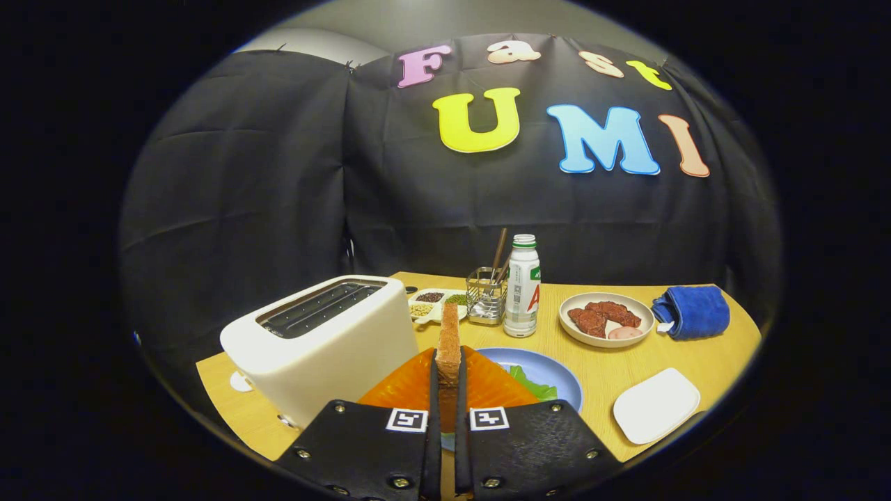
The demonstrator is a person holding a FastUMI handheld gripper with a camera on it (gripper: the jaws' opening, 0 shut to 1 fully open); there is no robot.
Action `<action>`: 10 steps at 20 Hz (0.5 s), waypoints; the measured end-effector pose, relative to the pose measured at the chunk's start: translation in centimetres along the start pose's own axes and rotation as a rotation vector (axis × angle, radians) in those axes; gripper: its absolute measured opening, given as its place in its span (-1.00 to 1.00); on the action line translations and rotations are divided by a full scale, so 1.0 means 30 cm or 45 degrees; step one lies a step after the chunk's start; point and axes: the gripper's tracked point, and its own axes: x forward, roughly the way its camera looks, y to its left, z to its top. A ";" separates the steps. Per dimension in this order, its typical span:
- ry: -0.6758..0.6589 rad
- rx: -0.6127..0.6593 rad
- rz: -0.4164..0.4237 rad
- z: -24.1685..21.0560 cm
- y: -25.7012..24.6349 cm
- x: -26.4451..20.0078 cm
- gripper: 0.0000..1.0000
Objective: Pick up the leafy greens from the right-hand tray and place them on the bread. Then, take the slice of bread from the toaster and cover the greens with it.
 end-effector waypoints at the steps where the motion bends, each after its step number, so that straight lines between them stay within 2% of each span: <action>1: 0.007 0.010 0.009 -0.009 0.002 0.005 -0.84; 5: 0.048 0.047 0.032 -0.067 -0.018 0.025 -0.84; 10: 0.052 0.038 -0.040 -0.082 -0.104 0.048 -0.84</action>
